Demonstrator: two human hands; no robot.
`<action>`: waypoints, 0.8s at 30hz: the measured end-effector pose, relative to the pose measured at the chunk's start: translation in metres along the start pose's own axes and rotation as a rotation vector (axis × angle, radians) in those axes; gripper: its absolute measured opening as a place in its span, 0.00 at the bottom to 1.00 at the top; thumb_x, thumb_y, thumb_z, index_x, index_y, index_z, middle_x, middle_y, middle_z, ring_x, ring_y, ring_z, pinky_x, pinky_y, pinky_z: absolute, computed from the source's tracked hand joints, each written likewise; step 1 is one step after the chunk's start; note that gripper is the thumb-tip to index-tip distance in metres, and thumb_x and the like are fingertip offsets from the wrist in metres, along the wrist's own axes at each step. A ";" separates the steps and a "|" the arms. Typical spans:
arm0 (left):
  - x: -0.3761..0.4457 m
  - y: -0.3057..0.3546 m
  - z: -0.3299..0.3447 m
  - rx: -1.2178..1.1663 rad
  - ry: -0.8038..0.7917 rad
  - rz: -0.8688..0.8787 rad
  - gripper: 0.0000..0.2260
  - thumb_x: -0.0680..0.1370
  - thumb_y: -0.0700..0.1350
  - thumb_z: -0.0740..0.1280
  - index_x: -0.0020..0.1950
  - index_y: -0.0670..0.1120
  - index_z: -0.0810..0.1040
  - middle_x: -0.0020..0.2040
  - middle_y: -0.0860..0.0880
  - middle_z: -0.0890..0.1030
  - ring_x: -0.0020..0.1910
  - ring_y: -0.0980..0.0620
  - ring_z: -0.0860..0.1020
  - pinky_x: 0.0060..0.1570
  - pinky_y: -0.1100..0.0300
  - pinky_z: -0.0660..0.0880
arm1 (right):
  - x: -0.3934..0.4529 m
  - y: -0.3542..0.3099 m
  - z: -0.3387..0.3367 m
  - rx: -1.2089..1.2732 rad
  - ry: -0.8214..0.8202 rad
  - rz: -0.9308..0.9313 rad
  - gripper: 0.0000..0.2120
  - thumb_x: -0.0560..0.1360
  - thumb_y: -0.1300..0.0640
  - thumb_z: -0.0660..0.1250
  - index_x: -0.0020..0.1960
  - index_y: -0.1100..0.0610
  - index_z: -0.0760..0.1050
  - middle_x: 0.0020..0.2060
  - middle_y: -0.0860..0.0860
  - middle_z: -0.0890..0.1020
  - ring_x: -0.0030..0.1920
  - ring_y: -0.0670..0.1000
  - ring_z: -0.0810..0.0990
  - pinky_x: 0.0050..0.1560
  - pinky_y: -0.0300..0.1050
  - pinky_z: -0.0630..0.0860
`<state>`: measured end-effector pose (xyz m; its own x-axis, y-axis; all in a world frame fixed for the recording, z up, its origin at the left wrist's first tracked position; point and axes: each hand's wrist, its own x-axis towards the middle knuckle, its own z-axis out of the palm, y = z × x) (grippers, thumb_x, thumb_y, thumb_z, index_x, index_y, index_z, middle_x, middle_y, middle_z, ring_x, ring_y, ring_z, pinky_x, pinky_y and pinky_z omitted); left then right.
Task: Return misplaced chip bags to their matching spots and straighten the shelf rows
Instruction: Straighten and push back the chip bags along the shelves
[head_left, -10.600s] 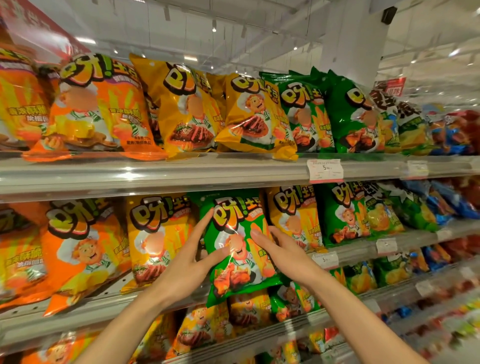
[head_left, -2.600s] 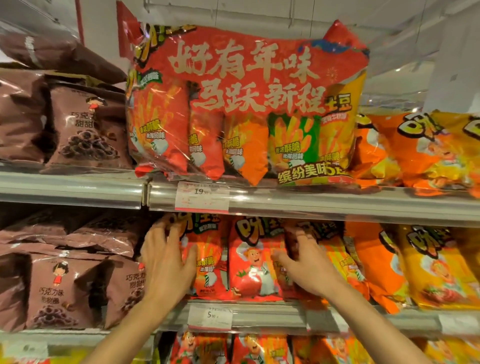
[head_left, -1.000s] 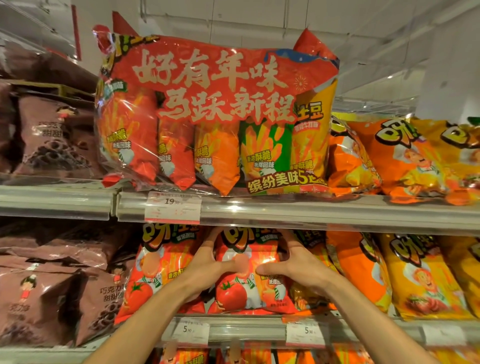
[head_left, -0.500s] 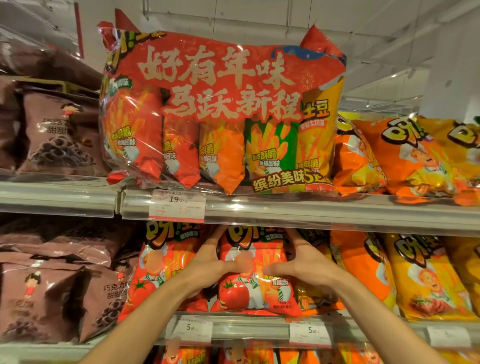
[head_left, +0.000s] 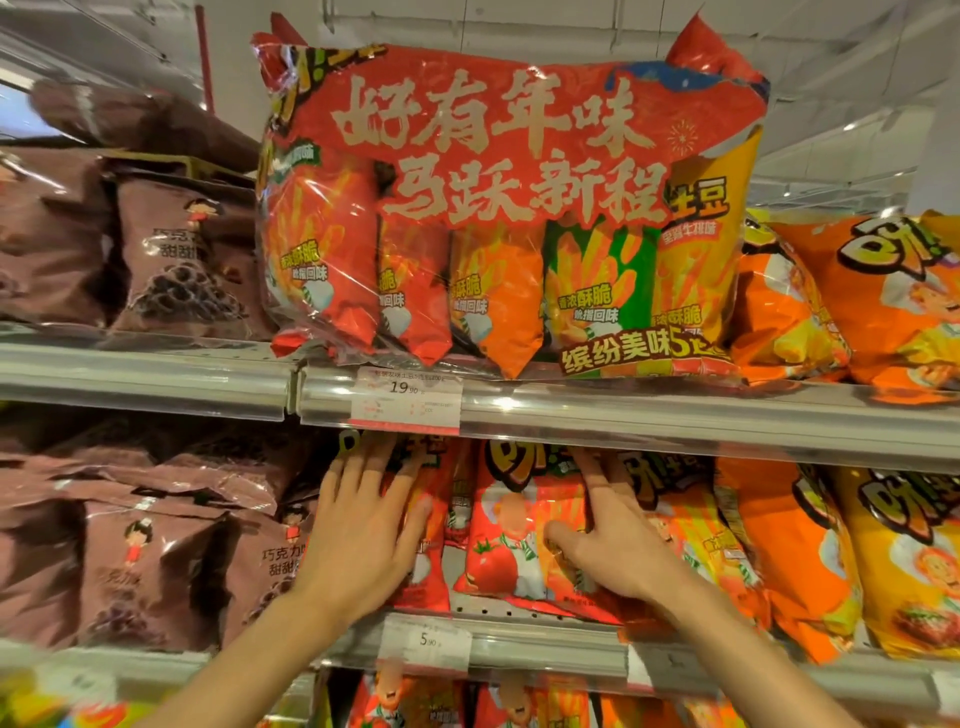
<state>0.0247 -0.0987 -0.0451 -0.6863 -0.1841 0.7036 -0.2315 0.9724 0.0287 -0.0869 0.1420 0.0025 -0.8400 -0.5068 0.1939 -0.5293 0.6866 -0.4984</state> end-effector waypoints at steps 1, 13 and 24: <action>-0.004 -0.003 0.004 0.025 -0.016 -0.004 0.22 0.82 0.56 0.54 0.72 0.49 0.71 0.72 0.43 0.70 0.72 0.41 0.66 0.71 0.42 0.61 | -0.003 -0.005 0.005 -0.165 0.057 0.000 0.36 0.77 0.41 0.64 0.78 0.55 0.56 0.61 0.61 0.75 0.68 0.60 0.70 0.64 0.49 0.69; -0.007 -0.014 0.013 -0.010 -0.067 -0.023 0.22 0.83 0.57 0.50 0.73 0.51 0.70 0.73 0.46 0.69 0.75 0.44 0.63 0.76 0.42 0.52 | 0.005 -0.016 0.020 0.160 0.170 0.123 0.35 0.76 0.40 0.68 0.74 0.58 0.64 0.67 0.63 0.71 0.70 0.61 0.69 0.64 0.49 0.70; -0.006 -0.018 0.020 -0.036 -0.055 -0.008 0.25 0.83 0.58 0.47 0.77 0.51 0.64 0.79 0.46 0.61 0.80 0.46 0.52 0.77 0.41 0.49 | 0.005 -0.004 0.047 -0.251 0.323 -0.079 0.23 0.80 0.46 0.56 0.68 0.59 0.73 0.58 0.65 0.77 0.62 0.65 0.73 0.64 0.58 0.70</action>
<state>0.0194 -0.1176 -0.0639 -0.7217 -0.1990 0.6630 -0.2130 0.9752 0.0608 -0.0835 0.1121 -0.0339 -0.7690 -0.4010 0.4979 -0.5728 0.7780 -0.2581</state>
